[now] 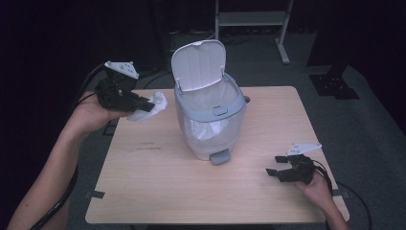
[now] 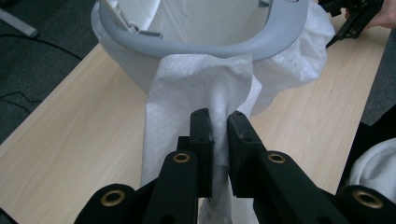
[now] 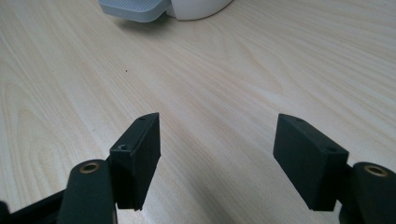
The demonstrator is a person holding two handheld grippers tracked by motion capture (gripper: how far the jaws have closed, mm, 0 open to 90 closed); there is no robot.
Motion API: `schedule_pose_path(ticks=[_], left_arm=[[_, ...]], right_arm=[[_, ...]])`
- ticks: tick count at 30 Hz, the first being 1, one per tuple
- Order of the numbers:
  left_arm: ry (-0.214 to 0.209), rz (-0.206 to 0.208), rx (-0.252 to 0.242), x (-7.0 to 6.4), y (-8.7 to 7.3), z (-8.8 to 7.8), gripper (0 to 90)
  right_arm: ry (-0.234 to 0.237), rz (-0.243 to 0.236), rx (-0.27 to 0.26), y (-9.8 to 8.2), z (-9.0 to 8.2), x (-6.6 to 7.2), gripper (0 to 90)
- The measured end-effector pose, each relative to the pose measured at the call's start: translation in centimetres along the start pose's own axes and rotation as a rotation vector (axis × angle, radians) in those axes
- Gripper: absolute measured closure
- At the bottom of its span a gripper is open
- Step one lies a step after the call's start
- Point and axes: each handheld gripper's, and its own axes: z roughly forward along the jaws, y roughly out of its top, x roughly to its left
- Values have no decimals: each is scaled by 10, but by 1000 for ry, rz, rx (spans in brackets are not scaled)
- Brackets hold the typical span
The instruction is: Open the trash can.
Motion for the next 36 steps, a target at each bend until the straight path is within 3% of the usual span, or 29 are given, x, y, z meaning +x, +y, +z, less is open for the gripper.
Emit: schedule_pose_path(ticks=[15, 36], left_arm=[[-7, 34, -5, 1, 27, 3, 817], [-32, 66, 24, 5, 64, 13, 816]], right_arm=[[20, -2, -3, -1, 0, 0, 308], [-15, 33, -35, -6, -9, -10, 308]])
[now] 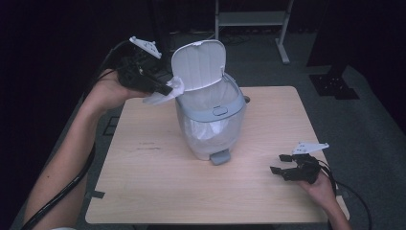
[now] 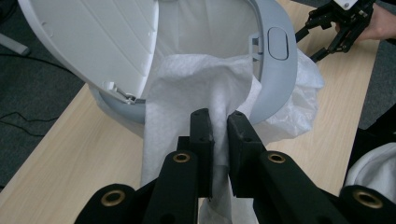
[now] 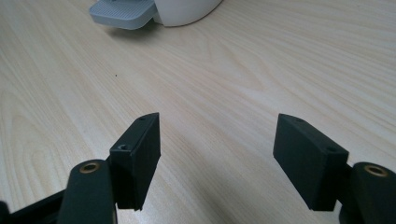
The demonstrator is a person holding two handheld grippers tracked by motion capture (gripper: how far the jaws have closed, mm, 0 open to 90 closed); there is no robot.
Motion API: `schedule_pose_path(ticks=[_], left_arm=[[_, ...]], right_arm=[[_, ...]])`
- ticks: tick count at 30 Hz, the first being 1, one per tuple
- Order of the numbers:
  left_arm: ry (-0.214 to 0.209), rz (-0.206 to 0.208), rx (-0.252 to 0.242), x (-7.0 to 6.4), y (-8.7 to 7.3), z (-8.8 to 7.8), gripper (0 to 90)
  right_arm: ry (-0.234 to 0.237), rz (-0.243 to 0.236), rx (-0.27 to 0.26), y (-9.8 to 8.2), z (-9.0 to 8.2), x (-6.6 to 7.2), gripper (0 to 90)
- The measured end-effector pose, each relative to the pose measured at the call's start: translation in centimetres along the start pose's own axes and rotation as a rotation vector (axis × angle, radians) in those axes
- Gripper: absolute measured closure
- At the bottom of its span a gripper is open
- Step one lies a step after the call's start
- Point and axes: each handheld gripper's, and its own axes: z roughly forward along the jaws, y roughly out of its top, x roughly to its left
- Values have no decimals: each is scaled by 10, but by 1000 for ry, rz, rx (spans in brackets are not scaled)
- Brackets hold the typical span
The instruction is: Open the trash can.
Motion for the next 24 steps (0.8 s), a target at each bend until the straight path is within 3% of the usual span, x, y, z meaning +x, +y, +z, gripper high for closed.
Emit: schedule_pose_path(ticks=[24], left_arm=[[-24, 50, 31, 7, 43, 23, 813]], right_arm=[[23, 6, 11, -4, 4, 3, 308]])
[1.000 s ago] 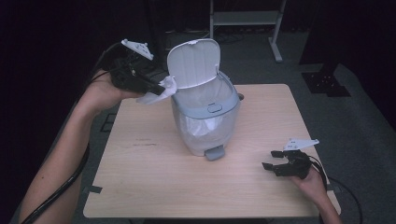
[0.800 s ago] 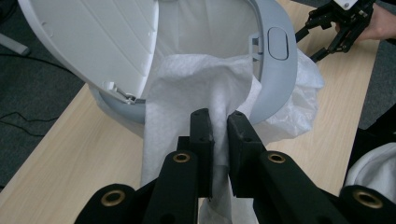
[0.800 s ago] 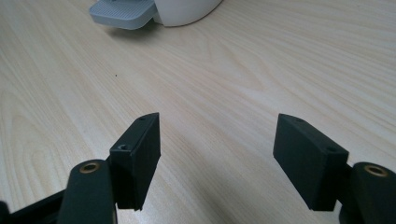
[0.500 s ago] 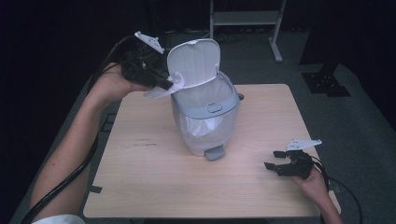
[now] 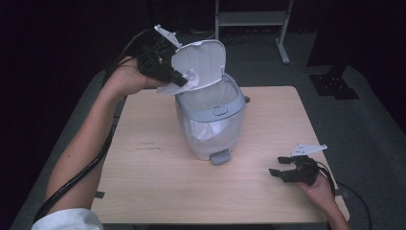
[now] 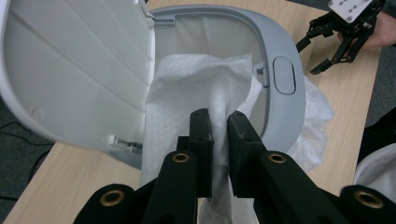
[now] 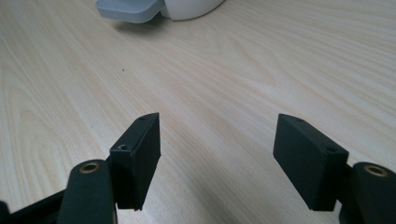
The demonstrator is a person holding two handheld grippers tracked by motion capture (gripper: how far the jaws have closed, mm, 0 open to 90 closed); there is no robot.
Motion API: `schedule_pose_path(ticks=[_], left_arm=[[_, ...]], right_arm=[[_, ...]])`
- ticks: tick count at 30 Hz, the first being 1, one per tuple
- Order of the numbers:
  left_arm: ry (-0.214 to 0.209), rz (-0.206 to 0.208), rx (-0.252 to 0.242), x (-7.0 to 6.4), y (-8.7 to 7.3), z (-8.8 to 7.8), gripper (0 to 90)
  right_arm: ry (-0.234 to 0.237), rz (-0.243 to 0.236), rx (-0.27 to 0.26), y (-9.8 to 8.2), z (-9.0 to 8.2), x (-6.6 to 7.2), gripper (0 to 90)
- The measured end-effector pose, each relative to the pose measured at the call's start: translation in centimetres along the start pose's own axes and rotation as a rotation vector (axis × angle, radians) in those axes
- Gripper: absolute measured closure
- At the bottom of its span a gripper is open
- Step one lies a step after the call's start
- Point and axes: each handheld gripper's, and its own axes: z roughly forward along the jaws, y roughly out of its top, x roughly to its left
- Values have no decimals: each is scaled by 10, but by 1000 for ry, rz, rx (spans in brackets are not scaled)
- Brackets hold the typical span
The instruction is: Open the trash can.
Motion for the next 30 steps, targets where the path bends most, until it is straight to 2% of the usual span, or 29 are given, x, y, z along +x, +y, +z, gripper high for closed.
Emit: schedule_pose_path(ticks=[15, 30], left_arm=[[-21, 34, 35, 5, 26, 26, 808], [-65, 33, 29, 7, 36, 56, 802]], right_arm=[[-8, 7, 2, -3, -1, -3, 308], [-9, -2, 5, -2, 0, -1, 308]])
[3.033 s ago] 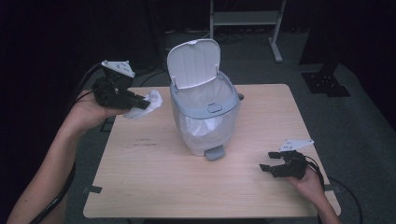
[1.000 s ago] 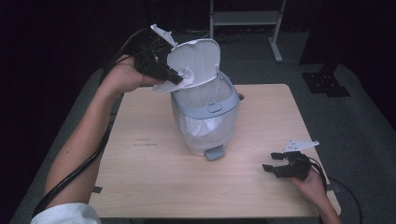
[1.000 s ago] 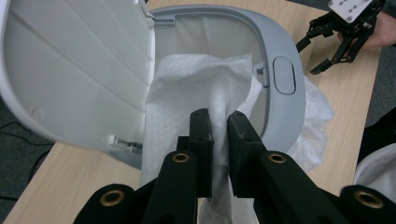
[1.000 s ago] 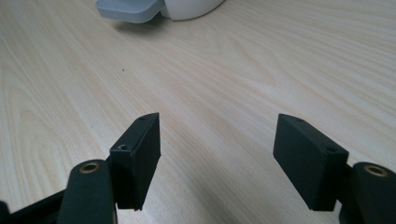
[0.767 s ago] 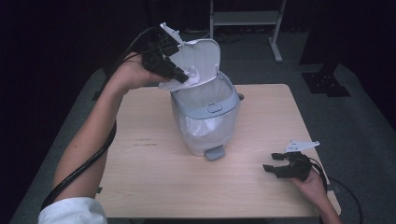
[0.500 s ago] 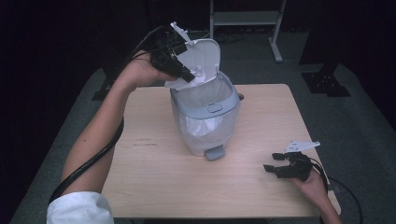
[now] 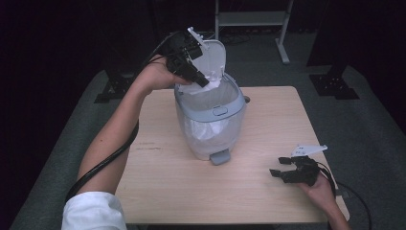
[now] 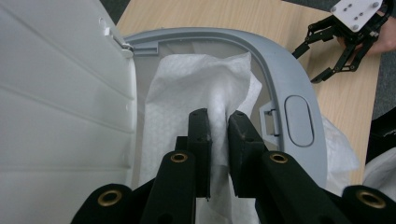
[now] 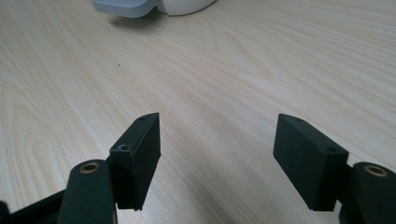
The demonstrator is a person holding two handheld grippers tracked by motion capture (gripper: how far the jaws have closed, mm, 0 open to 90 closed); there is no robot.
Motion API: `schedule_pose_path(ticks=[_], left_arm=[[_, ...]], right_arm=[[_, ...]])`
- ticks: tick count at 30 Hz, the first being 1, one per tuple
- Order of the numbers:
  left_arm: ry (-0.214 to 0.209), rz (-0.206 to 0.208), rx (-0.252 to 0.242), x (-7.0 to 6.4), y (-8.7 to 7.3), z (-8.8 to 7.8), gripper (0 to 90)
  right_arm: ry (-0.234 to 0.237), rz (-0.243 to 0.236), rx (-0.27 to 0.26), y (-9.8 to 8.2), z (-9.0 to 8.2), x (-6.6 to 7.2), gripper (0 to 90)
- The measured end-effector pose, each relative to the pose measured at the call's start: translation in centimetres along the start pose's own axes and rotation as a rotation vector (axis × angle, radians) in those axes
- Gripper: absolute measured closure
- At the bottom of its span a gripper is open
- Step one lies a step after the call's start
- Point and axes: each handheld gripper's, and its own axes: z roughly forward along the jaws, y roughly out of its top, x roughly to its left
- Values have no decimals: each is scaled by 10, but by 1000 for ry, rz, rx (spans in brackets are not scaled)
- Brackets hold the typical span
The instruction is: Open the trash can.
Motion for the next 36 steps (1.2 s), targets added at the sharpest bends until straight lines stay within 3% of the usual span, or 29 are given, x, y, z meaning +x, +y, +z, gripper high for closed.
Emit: schedule_pose_path(ticks=[26, 29, 30, 36], left_arm=[[-43, -19, 19, 15, -5, 50, 784], [-36, -31, 27, 16, -6, 55, 747], [-26, -37, 29, 16, -6, 57, 695], [-31, -55, 15, 17, -10, 57, 633]], right_arm=[[-5, -8, 8, 1, 3, 0, 308], [-5, -6, 10, 0, 4, 0, 308], [-4, -4, 11, 0, 4, 0, 308], [-3, -7, 15, 0, 5, 0, 308]])
